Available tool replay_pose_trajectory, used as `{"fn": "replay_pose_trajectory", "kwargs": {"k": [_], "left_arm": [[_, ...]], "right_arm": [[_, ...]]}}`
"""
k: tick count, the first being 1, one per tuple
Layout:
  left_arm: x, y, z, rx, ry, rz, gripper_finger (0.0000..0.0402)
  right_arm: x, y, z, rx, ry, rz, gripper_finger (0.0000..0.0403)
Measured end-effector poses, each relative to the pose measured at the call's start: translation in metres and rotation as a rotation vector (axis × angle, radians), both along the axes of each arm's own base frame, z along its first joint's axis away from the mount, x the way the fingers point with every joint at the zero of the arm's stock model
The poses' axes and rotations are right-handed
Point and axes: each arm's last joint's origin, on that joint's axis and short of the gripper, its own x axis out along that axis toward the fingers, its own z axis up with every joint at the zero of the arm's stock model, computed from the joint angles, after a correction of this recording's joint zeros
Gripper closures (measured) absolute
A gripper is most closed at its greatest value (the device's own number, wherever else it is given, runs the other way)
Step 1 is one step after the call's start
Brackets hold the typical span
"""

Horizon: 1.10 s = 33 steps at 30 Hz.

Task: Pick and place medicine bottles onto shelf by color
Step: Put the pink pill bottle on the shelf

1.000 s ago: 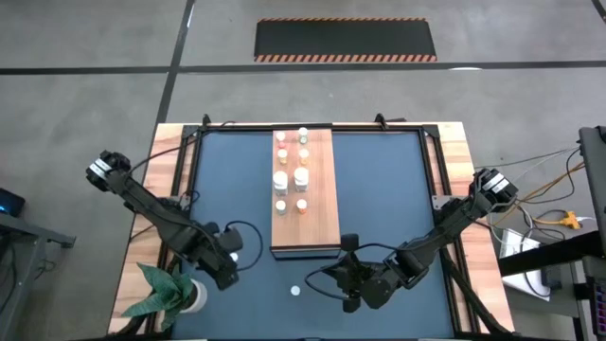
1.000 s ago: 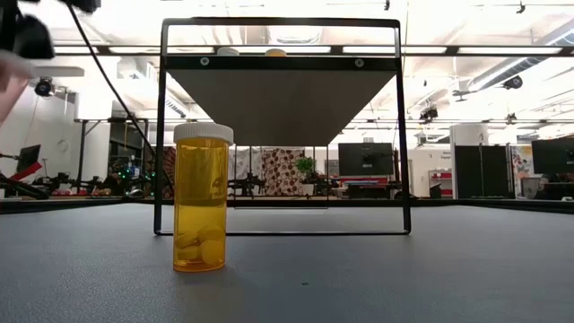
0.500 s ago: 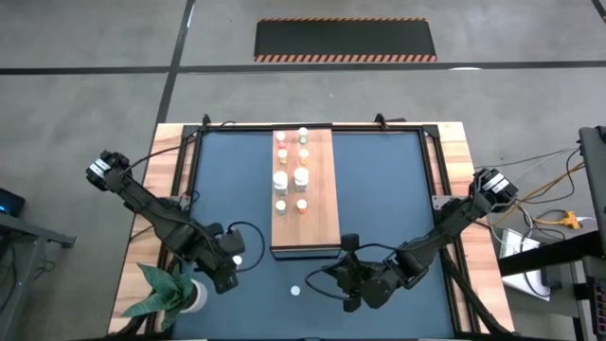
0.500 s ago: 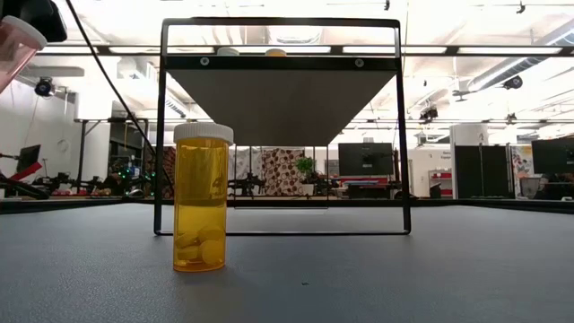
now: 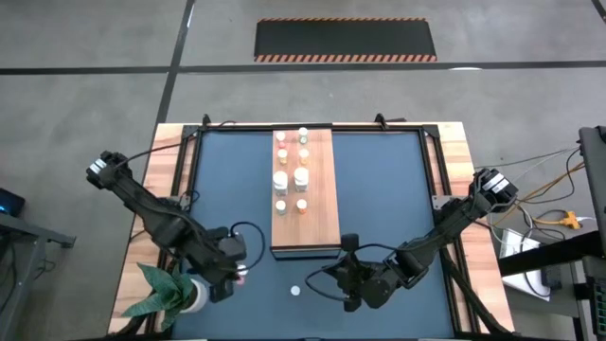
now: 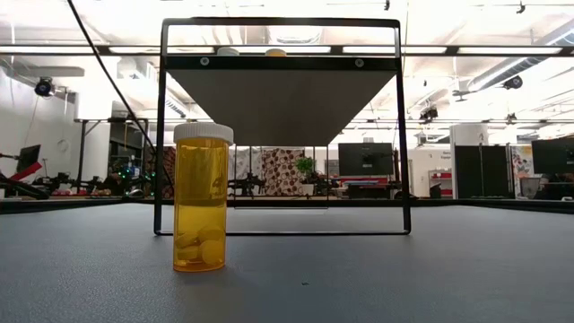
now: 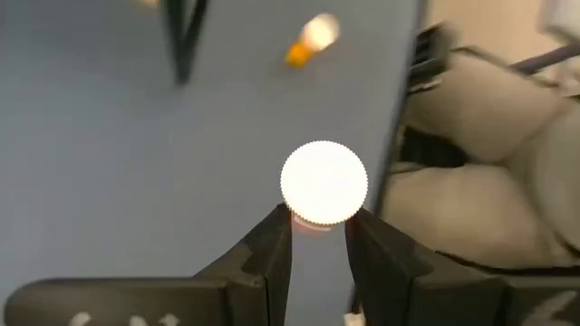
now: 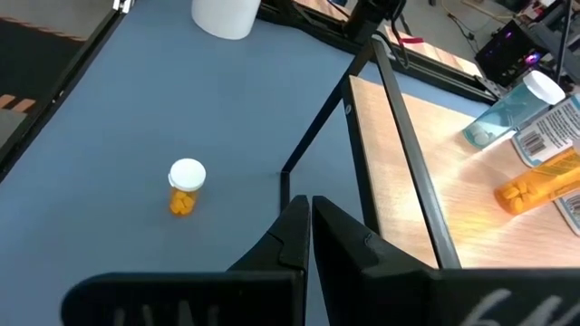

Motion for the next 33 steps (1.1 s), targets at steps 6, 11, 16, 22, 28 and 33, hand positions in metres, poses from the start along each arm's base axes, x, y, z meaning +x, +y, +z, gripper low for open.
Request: {"fn": "replay_pose_trajectory", "kwargs": {"k": [6,11,16,22,28,33], "left_arm": [[0.008,-0.005,0.043,0.028,-0.177,-0.100,0.0318],[0.022,-0.007,0.063,0.141,-0.303,-0.190,0.0318],[0.034,-0.006,0.072,0.349,-0.406,-0.269,0.0318],[0.051,0.002,0.059,0.610,-0.407,-0.289,0.0318],[0.068,0.014,0.032,0.676,-0.322,-0.248,0.0318],[0.076,0.022,0.012,0.676,-0.322,-0.198,0.0318]], "right_arm": [[0.000,0.000,0.000,-0.027,0.004,0.016,0.0394],[-0.001,-0.001,-0.003,-0.043,0.014,0.020,0.0394],[-0.002,-0.003,-0.009,-0.037,0.025,0.010,0.0394],[-0.004,-0.004,-0.014,-0.017,0.035,-0.009,0.0394],[-0.004,-0.004,-0.015,-0.008,0.033,-0.015,0.0394],[-0.004,-0.004,-0.014,-0.006,0.030,-0.015,0.0394]]}}
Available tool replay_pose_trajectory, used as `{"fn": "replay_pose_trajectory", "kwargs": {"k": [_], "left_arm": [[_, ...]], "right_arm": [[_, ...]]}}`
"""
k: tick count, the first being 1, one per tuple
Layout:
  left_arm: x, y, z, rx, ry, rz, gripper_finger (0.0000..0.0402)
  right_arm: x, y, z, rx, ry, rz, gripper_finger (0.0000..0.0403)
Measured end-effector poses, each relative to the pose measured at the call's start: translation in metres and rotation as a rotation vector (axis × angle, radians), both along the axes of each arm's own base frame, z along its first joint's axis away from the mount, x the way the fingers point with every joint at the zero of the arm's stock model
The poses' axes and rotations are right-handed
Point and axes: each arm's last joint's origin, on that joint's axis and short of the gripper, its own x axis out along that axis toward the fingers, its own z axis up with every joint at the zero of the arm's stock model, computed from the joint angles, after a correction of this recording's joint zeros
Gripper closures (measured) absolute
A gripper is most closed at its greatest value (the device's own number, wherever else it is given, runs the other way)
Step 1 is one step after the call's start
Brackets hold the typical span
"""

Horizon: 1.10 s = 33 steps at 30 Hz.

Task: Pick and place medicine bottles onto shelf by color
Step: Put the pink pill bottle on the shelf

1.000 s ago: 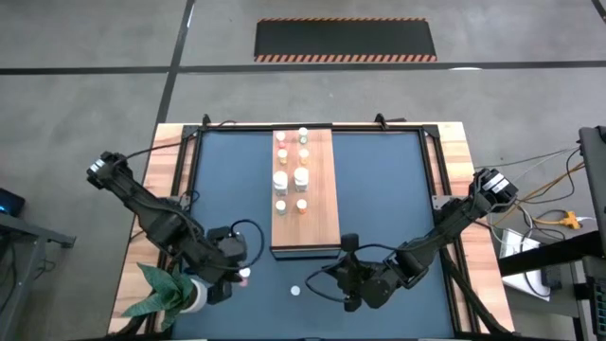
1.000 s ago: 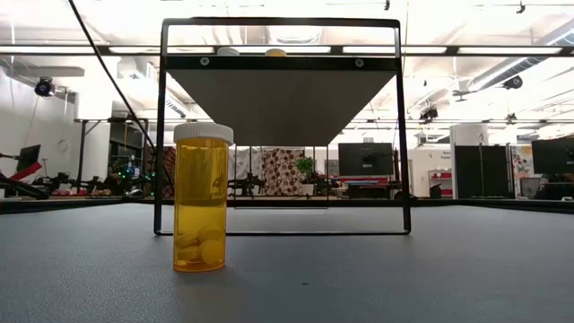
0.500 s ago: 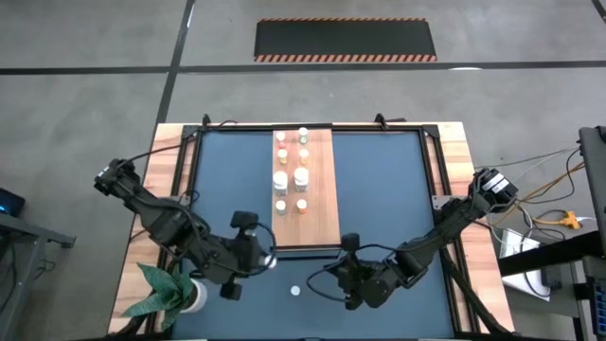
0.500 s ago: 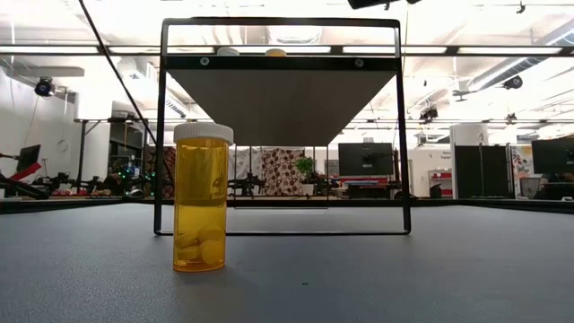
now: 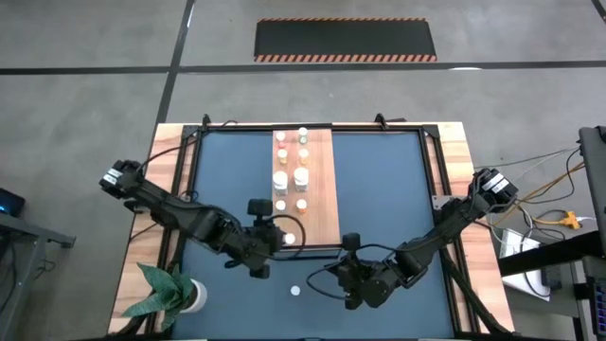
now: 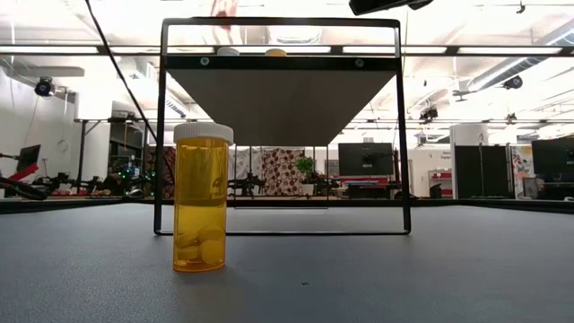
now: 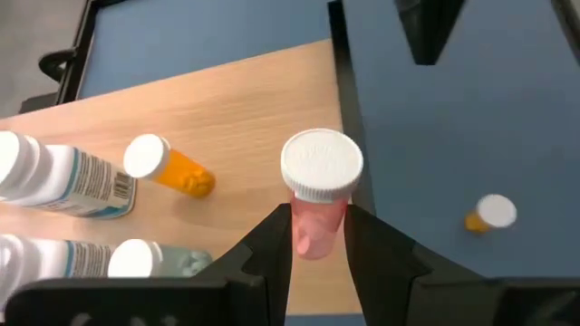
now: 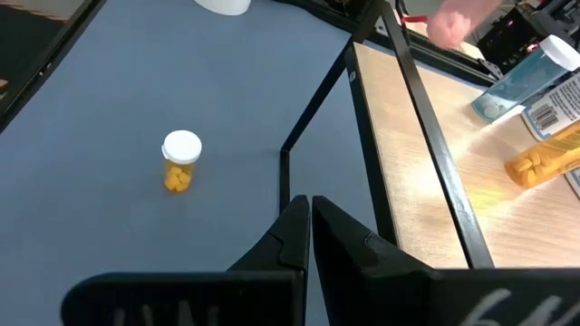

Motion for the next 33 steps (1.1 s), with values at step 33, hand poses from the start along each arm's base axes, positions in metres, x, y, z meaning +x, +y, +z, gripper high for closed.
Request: {"fn": "replay_pose_trajectory", "kwargs": {"k": [33], "left_arm": [[0.011,0.007,-0.036,-0.022,-0.152,0.076,0.0311]], "right_arm": [[0.000,0.000,0.000,0.019,-0.005,-0.012,0.0394]]}}
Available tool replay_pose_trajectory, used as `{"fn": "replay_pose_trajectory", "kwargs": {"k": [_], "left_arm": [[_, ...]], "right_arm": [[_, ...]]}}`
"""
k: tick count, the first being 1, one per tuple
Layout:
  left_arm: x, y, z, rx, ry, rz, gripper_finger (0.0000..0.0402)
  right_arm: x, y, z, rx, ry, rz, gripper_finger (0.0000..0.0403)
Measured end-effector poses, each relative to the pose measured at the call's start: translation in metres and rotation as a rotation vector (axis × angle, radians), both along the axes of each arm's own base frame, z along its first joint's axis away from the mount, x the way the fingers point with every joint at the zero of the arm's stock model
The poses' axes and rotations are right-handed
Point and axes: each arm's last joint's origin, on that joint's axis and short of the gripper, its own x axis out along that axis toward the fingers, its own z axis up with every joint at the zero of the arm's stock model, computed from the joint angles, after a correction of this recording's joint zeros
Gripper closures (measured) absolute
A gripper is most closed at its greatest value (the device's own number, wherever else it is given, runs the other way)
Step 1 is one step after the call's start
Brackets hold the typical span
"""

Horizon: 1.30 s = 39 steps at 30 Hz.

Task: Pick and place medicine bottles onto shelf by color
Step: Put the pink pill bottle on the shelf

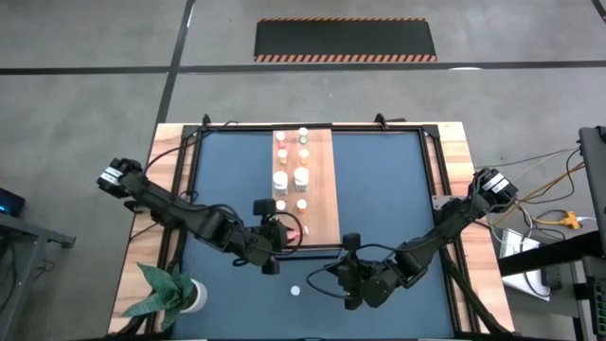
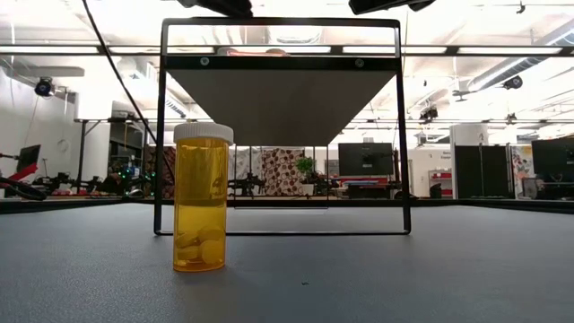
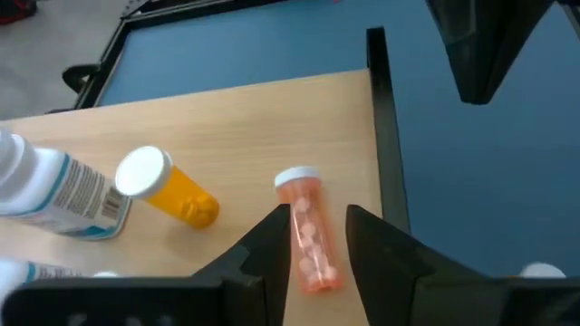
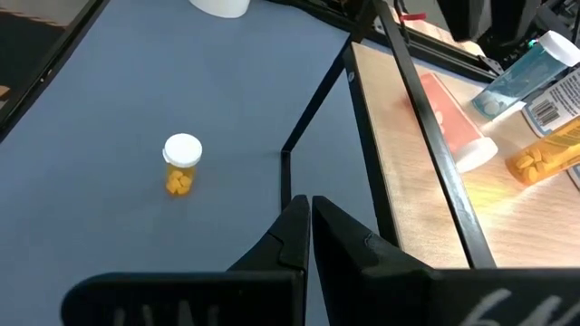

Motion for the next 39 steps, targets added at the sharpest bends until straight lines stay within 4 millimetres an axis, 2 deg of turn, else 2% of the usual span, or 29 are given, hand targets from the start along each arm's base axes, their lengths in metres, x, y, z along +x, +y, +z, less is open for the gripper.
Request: {"fn": "replay_pose_trajectory", "kwargs": {"k": [6,10,14,17,39], "left_arm": [[0.003,0.006,-0.013,0.003,0.004,0.018,0.0261],[0.005,0.007,-0.015,-0.003,-0.011,0.027,0.0226],[0.004,0.008,-0.023,-0.003,-0.007,0.027,0.0207],[0.003,0.010,-0.029,0.007,0.006,0.036,0.0204],[0.003,0.011,-0.029,-0.003,0.022,0.014,0.0204]], "right_arm": [[0.000,0.000,0.000,0.009,-0.002,-0.006,0.0394],[0.000,0.000,0.000,0.009,-0.002,-0.006,0.0394],[0.000,0.000,0.000,0.009,-0.002,-0.006,0.0394],[0.000,0.000,0.000,0.009,-0.002,-0.006,0.0394],[0.000,0.000,0.000,0.070,-0.012,-0.044,0.0394]]}}
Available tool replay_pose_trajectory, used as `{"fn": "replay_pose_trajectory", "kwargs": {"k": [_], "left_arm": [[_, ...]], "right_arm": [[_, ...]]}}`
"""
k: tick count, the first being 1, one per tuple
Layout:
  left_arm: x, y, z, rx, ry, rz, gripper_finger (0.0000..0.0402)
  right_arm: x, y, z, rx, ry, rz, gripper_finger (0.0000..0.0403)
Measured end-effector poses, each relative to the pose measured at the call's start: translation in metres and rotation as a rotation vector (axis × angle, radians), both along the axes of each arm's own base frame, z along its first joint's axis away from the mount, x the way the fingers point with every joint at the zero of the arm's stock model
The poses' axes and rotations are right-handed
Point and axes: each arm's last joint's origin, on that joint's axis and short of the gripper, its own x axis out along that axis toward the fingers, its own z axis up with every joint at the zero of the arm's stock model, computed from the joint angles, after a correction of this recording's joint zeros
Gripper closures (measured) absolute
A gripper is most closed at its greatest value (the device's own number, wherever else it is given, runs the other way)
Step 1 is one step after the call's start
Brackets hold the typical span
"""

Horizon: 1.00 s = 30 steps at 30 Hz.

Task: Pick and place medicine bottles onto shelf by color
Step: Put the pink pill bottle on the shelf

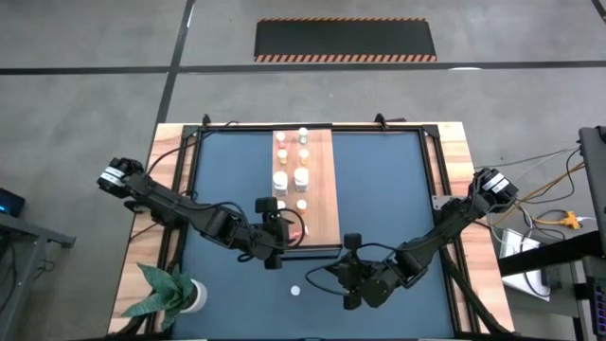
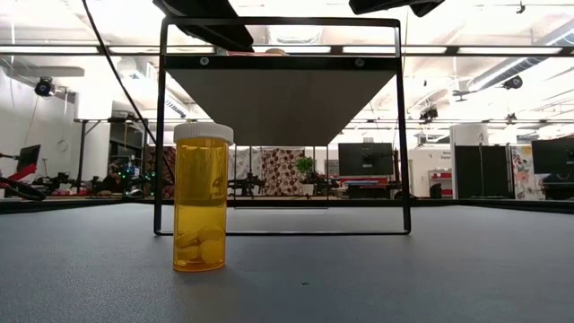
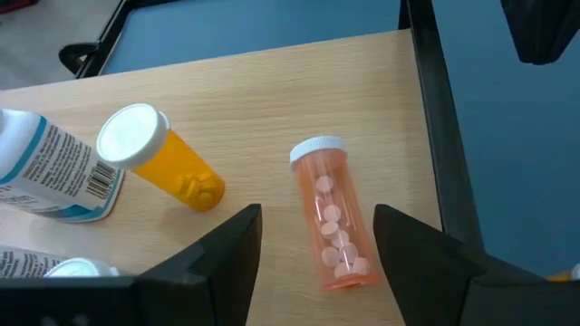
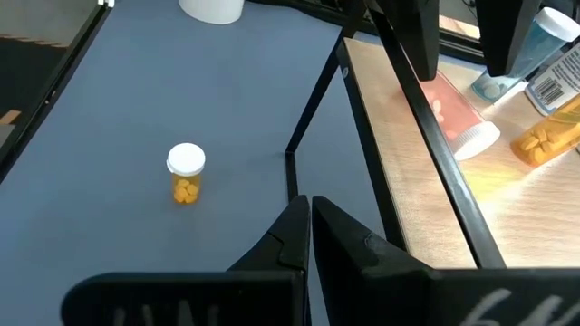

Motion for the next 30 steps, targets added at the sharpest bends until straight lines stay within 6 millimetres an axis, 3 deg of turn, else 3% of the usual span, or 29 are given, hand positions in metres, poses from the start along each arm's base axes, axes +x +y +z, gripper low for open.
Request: {"fn": "replay_pose_trajectory", "kwargs": {"k": [12,26,30], "left_arm": [[0.000,-0.001,0.008,0.019,-0.006,-0.041,0.0203],[-0.015,0.000,0.029,0.036,-0.069,-0.082,0.0203],[-0.017,-0.003,0.029,0.049,-0.068,-0.102,0.0203]], "right_arm": [[0.000,0.000,0.001,0.003,-0.005,0.000,0.0394],[0.003,0.000,0.007,0.026,-0.065,-0.022,0.0393],[0.002,-0.003,0.014,0.040,-0.094,-0.036,0.0372]]}}
